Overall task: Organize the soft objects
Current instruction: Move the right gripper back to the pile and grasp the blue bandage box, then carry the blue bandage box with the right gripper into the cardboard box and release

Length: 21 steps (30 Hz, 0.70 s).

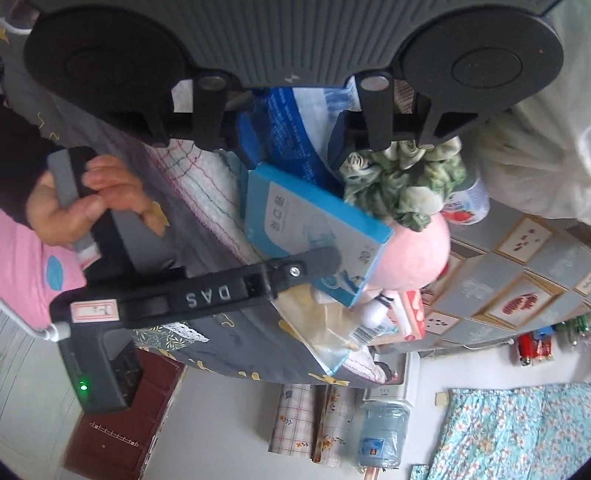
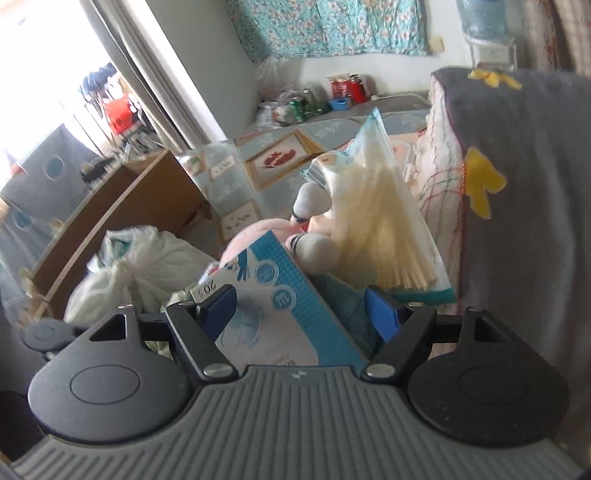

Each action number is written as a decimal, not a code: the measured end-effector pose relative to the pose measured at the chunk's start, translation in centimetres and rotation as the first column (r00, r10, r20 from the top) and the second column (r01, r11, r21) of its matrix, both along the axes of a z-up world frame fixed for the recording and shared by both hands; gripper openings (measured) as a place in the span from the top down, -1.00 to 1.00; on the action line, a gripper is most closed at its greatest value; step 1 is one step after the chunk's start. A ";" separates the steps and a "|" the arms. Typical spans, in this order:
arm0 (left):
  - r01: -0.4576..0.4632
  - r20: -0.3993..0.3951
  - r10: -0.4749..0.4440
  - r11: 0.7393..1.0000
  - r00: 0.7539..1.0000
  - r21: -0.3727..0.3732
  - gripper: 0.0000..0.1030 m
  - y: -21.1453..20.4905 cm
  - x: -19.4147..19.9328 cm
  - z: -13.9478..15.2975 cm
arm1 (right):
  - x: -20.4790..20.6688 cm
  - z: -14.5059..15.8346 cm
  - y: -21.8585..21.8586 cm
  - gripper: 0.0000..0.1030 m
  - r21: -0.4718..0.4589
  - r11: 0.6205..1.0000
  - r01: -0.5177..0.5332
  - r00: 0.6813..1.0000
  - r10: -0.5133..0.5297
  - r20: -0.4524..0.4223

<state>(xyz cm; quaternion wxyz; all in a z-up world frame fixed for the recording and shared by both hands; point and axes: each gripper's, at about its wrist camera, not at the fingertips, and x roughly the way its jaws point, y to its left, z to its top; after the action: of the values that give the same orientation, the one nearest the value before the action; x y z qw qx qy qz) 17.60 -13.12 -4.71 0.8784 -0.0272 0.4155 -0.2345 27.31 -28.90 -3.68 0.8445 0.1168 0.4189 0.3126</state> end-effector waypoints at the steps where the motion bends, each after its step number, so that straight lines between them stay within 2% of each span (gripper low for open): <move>1: 0.000 -0.008 0.000 1.000 1.000 -0.004 0.19 -0.1 0.3 -0.2 | 0.2 -0.2 -0.2 -0.49 0.020 1.000 0.000 1.000 0.001 -0.011; 4: 0.003 -0.031 -0.003 1.000 1.000 -0.027 0.19 -0.3 0.6 -0.8 | 0.4 -0.7 -0.4 -0.49 0.059 0.998 -0.015 0.998 0.019 -0.055; 8: -0.014 -0.029 0.013 0.999 0.999 -0.033 0.15 -0.3 1.1 -1.1 | -0.9 -0.5 0.7 -0.47 0.033 0.998 -0.059 0.996 0.061 -0.065; 13: -0.040 -0.055 0.036 0.996 0.998 -0.074 -0.03 -0.3 1.6 -1.2 | -2.4 1.1 2.2 -0.27 -0.048 0.998 -0.051 0.998 0.048 -0.047; 18: -0.080 -0.067 0.074 0.991 0.995 -0.104 -0.06 0.1 1.3 -1.0 | -4.0 3.1 2.6 -0.02 -0.092 0.996 -0.019 0.999 0.016 -0.040; 21: -0.099 -0.058 0.092 0.987 0.994 -0.131 -0.06 0.8 0.8 -0.2 | -5.3 4.7 2.6 0.02 -0.105 0.994 -0.012 1.000 0.010 -0.024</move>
<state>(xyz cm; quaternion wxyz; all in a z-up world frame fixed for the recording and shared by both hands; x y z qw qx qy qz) 18.39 -12.31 -4.96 0.8738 -0.1117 0.4198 -0.2188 22.05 -26.29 1.00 0.8427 0.0735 0.4454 0.2932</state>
